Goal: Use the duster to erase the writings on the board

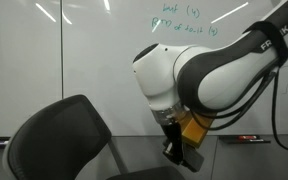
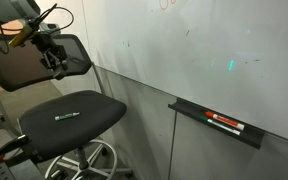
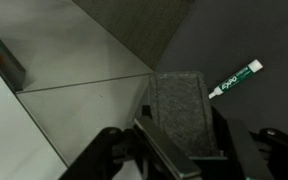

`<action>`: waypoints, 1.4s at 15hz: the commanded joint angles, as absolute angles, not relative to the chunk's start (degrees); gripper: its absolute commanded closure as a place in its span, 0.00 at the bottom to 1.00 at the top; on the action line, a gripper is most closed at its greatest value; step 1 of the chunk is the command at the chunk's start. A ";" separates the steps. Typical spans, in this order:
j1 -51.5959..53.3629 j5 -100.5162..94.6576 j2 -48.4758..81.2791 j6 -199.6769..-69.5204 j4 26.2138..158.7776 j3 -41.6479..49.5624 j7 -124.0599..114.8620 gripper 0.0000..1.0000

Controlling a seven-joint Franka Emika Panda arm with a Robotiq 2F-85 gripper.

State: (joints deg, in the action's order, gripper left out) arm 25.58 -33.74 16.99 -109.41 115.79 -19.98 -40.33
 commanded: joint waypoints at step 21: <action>39.66 -38.80 40.17 -125.27 103.59 -8.03 -39.42 0.69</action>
State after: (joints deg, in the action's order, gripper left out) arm 38.23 -37.83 38.58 -124.82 105.50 -10.14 -39.86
